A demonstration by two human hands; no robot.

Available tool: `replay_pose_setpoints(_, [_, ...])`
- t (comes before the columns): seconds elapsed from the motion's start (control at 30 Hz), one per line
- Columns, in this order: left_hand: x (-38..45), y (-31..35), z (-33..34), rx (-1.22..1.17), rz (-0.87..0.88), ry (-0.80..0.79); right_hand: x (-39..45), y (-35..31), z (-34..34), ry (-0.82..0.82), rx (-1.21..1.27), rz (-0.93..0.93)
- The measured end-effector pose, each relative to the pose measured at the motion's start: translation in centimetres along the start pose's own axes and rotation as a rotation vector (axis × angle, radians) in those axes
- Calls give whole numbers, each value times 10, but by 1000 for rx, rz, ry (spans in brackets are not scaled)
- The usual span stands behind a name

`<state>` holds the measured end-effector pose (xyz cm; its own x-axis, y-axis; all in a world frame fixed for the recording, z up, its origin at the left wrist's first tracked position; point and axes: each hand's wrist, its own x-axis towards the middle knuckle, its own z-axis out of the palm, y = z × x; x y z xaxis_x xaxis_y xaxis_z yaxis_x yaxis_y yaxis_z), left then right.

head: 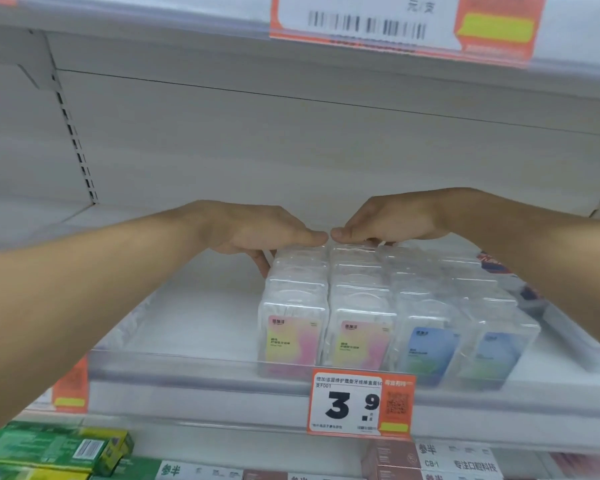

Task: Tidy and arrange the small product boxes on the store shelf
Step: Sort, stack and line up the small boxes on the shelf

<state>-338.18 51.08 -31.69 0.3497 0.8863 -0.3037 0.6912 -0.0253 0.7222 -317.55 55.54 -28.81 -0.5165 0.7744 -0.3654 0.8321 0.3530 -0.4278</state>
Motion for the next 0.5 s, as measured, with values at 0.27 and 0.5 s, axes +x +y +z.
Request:
replay_pose_setpoints(0.27, [-3,2,-4,107,-5,-11,-3,1,5,6,-21,-29])
replay_pose_setpoints(0.5, [1,13,4,196,48,43,-7,6,5,55,16,-35])
